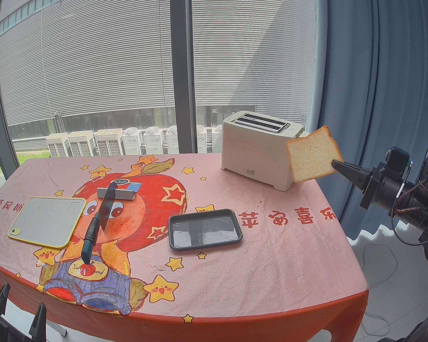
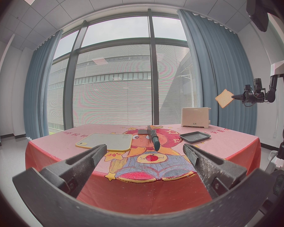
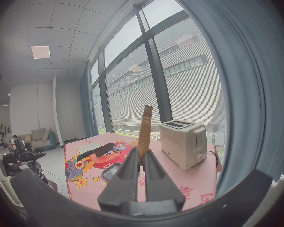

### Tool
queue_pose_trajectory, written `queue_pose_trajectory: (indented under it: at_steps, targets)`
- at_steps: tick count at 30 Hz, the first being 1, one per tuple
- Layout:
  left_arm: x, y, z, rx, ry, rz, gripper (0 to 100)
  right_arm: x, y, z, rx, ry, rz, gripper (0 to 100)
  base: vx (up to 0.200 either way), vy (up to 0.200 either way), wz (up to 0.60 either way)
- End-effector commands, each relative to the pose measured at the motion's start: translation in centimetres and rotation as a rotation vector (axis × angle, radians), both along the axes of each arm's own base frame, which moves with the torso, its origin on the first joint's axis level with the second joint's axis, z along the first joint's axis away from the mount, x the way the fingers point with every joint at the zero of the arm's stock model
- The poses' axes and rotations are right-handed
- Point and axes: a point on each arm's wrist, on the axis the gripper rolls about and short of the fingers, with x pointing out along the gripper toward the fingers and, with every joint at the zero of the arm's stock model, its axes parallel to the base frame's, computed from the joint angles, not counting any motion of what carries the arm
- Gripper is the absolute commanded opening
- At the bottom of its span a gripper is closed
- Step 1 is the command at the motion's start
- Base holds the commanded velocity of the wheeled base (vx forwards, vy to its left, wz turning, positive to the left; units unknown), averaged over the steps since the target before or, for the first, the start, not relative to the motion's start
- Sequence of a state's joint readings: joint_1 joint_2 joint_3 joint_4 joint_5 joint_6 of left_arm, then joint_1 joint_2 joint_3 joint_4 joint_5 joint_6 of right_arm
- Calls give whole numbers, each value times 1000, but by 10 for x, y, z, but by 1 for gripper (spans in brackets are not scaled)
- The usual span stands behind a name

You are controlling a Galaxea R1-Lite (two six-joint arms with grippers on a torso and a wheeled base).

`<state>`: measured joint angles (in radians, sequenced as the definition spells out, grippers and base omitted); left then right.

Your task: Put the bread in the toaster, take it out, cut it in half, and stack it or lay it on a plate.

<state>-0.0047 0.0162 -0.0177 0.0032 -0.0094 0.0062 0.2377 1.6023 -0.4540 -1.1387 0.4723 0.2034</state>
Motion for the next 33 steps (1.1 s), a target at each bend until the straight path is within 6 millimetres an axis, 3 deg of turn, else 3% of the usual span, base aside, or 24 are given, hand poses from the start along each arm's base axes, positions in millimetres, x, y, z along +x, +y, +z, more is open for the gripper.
queue_pose_trajectory:
  at_steps: [1,7,17,29,33]
  targets:
    - [0,0,-5,2,1,-3,100,3,-1,6,2,-25,-7,0,0,0,0]
    - [0,0,-5,-2,1,2,100,13,-2,18,5,-75,-18,0,0,0,0]
    - [0,0,-5,-5,1,3,100,21,-12,9,-75,-107,-61,0,0,0,0]
    - [0,0,-5,-3,1,3,100,20,-14,11,-76,-114,-67,0,200,0,0]
    - [0,0,-5,2,1,3,100,20,-14,11,-77,-115,-67,0,0,0,0]
